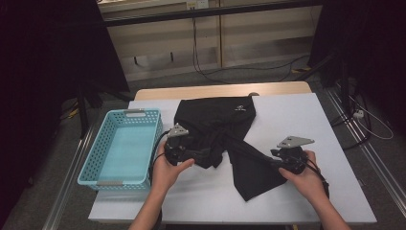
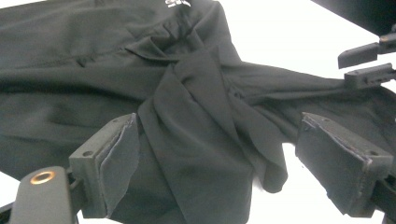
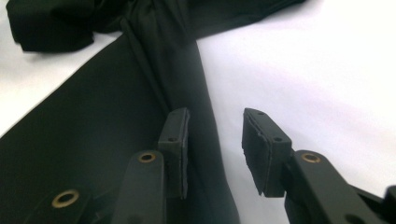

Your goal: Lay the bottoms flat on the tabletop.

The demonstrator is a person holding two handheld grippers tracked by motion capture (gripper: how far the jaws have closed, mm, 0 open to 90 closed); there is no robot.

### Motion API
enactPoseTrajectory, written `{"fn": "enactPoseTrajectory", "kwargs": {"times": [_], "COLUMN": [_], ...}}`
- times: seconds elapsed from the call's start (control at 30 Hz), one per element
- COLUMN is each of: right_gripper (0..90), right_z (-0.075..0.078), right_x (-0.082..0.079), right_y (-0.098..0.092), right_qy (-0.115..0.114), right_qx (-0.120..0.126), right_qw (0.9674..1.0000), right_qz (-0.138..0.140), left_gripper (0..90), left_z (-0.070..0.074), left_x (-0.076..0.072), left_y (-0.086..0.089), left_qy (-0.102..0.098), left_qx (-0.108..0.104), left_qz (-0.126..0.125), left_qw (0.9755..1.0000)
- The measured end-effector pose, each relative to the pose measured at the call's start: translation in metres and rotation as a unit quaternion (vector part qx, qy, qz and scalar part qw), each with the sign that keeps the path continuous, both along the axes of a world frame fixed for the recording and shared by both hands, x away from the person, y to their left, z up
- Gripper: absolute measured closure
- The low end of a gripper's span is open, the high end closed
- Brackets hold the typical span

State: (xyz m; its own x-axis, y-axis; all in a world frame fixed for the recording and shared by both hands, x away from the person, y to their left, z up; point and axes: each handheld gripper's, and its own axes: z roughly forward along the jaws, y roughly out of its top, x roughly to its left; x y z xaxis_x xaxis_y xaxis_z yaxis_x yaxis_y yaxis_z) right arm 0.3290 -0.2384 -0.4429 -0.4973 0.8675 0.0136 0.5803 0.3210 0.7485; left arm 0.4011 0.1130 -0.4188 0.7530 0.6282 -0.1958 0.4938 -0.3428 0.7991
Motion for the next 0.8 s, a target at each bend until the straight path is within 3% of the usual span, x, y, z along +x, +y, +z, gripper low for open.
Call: {"fn": "enactPoseTrajectory", "kwargs": {"times": [0.1,0.17,0.2,0.23,0.33,0.47,0.57,0.7,0.8], "right_gripper": [64.7,69.9,73.9,84.5,86.6,87.0,87.0,86.9,86.3], "right_z": [-0.005,-0.01,-0.012,-0.013,-0.011,-0.002,0.005,0.006,0.0], "right_x": [0.005,0.006,0.006,0.006,0.003,-0.006,-0.016,-0.025,-0.026], "right_y": [0.002,0.003,0.004,0.005,0.007,0.018,0.036,0.064,0.08], "right_qy": [0.012,0.025,0.032,0.034,0.035,0.03,0.022,0.027,0.035], "right_qx": [-0.011,-0.006,-0.003,0.007,0.01,0.036,0.053,0.075,0.06], "right_qw": [0.9999,0.9997,0.9995,0.9993,0.999,0.9974,0.9941,0.9866,0.9839], "right_qz": [-0.004,0.002,0.005,0.009,0.025,0.054,0.093,0.142,0.165], "left_gripper": [14.3,14.3,14.3,14.3,14.9,15.5,16.6,19.6,27.0], "left_z": [-0.005,-0.007,-0.008,-0.008,-0.008,-0.008,-0.01,-0.011,-0.013], "left_x": [0.0,0.0,0.0,0.0,-0.001,0.0,0.0,0.0,-0.001], "left_y": [-0.002,-0.003,-0.004,-0.004,-0.006,-0.008,-0.01,-0.012,-0.014], "left_qy": [0.003,0.005,0.005,0.006,0.001,0.002,0.001,-0.004,-0.006], "left_qx": [0.005,0.009,0.01,0.011,0.01,0.01,0.011,0.011,0.018], "left_qz": [-0.001,-0.002,-0.002,-0.003,-0.002,-0.004,-0.002,-0.001,-0.008], "left_qw": [1.0,0.9999,0.9999,0.9999,0.9999,0.9999,0.9999,0.9999,0.9998]}}
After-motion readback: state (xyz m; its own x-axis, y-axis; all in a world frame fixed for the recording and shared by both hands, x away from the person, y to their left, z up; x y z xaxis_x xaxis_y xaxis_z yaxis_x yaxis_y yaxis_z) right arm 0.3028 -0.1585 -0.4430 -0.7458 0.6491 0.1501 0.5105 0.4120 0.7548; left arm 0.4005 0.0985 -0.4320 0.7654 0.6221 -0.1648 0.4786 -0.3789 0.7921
